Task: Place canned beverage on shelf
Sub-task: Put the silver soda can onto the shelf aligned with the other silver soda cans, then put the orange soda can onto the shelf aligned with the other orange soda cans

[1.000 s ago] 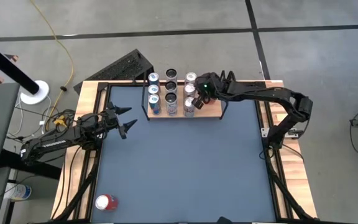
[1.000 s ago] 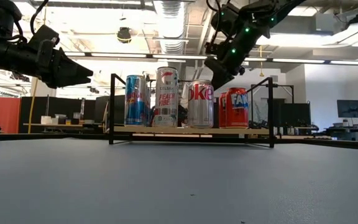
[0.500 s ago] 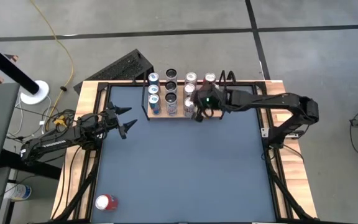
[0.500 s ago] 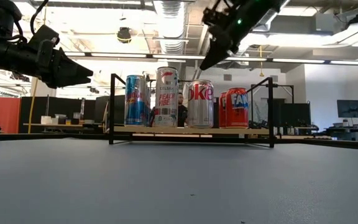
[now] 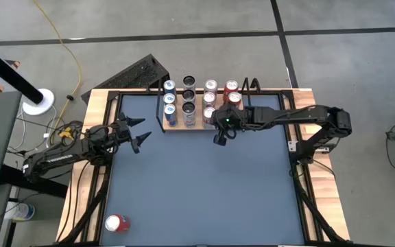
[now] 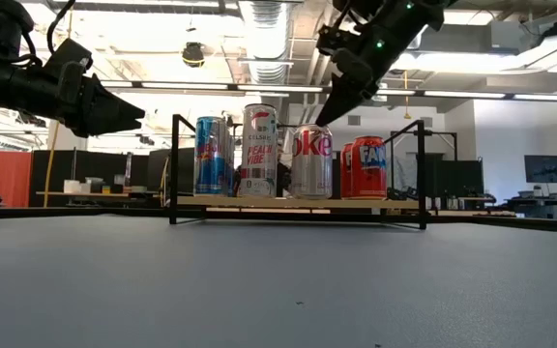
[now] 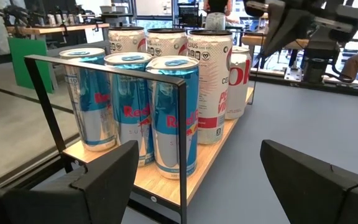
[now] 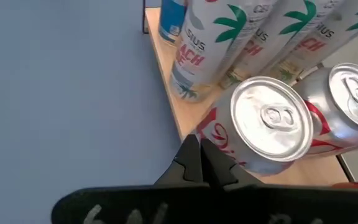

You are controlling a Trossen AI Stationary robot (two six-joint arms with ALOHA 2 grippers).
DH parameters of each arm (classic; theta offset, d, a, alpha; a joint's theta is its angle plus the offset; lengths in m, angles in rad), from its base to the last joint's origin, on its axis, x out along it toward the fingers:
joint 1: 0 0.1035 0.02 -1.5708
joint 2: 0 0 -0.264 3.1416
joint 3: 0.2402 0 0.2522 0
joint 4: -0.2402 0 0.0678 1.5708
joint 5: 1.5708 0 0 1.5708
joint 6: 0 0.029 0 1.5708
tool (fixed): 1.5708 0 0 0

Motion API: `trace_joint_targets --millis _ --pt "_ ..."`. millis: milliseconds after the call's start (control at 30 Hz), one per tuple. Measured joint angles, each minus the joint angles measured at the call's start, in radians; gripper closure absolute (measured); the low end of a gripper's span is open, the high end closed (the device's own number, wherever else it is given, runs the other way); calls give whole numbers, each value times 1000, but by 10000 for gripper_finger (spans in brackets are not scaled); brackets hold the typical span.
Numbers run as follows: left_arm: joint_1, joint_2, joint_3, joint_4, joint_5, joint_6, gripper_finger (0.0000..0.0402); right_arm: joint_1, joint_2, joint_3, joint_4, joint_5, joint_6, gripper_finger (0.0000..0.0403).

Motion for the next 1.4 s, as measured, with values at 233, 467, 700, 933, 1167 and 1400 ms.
trace_joint_targets --millis 233,467,700,933,1167,1400 --pt "0 0 0 0 0 0 74 -47 0 0 4 -1 -3 403" --pt "0 0 0 0 0 0 74 -54 0 -1 37 -6 -5 403" --pt "0 0 0 0 0 0 74 -48 0 -1 35 -7 -2 403" --pt "0 0 0 0 0 0 74 48 -2 -1 42 -7 16 403" --pt "0 0 0 0 0 -1 74 193 -3 -1 52 56 46 403" --pt "0 0 22 -12 260 -482 74 335 -3 -1 52 77 168 403"
